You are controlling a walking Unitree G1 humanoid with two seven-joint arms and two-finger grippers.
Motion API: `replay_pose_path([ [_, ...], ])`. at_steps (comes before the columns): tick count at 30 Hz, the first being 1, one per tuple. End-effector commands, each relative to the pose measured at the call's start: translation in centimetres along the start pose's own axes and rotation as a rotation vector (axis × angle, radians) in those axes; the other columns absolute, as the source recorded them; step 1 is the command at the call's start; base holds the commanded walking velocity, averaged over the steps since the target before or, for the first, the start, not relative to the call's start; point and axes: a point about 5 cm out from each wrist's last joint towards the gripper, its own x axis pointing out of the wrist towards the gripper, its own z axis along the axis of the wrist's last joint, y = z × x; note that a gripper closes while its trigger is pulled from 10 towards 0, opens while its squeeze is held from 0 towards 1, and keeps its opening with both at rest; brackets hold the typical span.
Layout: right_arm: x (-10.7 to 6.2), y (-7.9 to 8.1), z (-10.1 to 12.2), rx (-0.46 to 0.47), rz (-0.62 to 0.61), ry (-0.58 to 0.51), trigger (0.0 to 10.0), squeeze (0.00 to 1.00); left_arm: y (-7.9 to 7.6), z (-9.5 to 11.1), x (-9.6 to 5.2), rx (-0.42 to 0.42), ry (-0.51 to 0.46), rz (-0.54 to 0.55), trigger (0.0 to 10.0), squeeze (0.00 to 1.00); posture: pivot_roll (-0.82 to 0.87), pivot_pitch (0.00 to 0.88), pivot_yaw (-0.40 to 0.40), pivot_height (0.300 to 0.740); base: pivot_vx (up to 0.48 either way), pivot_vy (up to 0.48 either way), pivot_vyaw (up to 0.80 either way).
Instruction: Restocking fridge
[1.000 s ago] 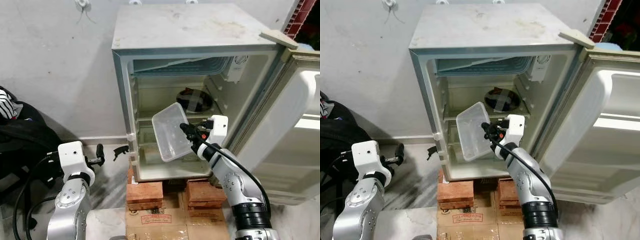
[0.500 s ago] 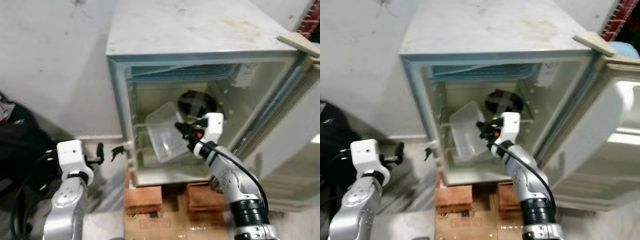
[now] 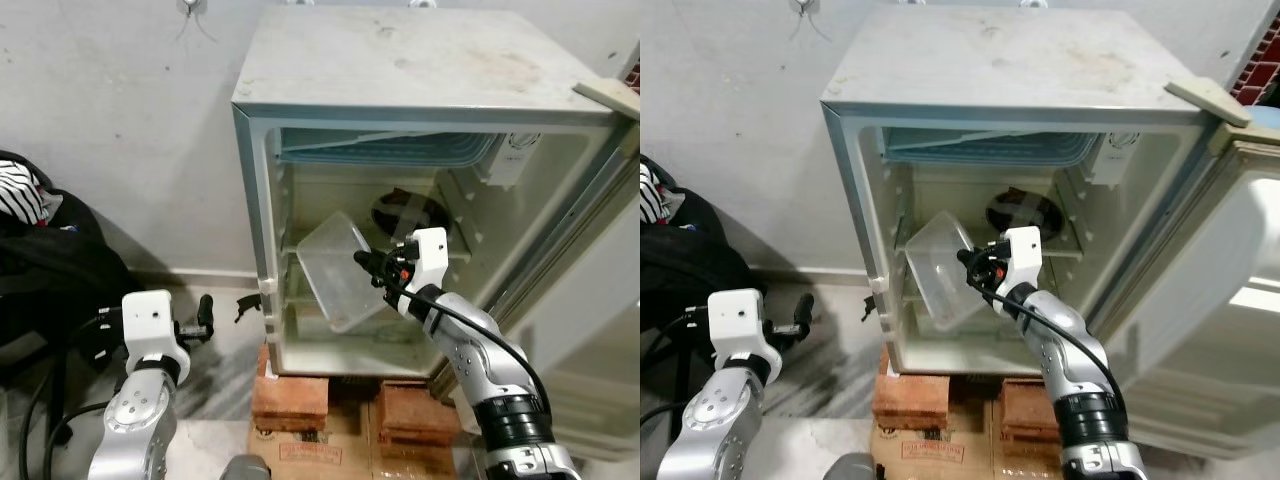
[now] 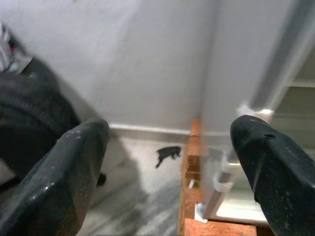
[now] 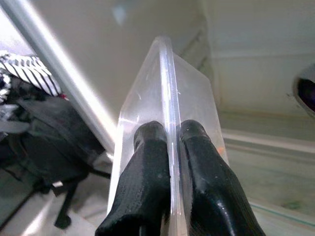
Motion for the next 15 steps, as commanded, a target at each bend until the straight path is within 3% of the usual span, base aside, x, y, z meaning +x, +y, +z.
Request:
replay_pose_path([
  [1,0.7,0.1,0.6,0.009,-0.005,-0.022,10.0,0.00,-0.4,0.1,-0.8,0.046,-0.041,-0.058,10.0,0.00,0.15,0.000,-0.035,0.740,0.000,0.000,0.00],
  [7,1.9,0.8,0.7,0.044,0.002,-0.021,10.0,0.00,-0.8,-0.4,-2.3,0.111,-0.042,-0.086,10.0,0.00,0.17,0.023,-0.053,0.740,0.000,0.000,0.00],
  [9,3.3,1.4,1.3,0.068,-0.011,-0.034,10.0,0.00,-1.1,-0.3,-2.9,0.140,-0.057,-0.097,10.0,0.00,0.18,0.048,-0.068,0.740,0.000,0.000,0.00],
  [15,5.3,2.2,2.4,0.113,-0.037,-0.057,10.0,0.00,-1.6,0.3,-3.7,0.163,-0.086,-0.110,10.0,0.00,0.19,0.082,-0.084,0.740,0.000,0.000,0.00],
])
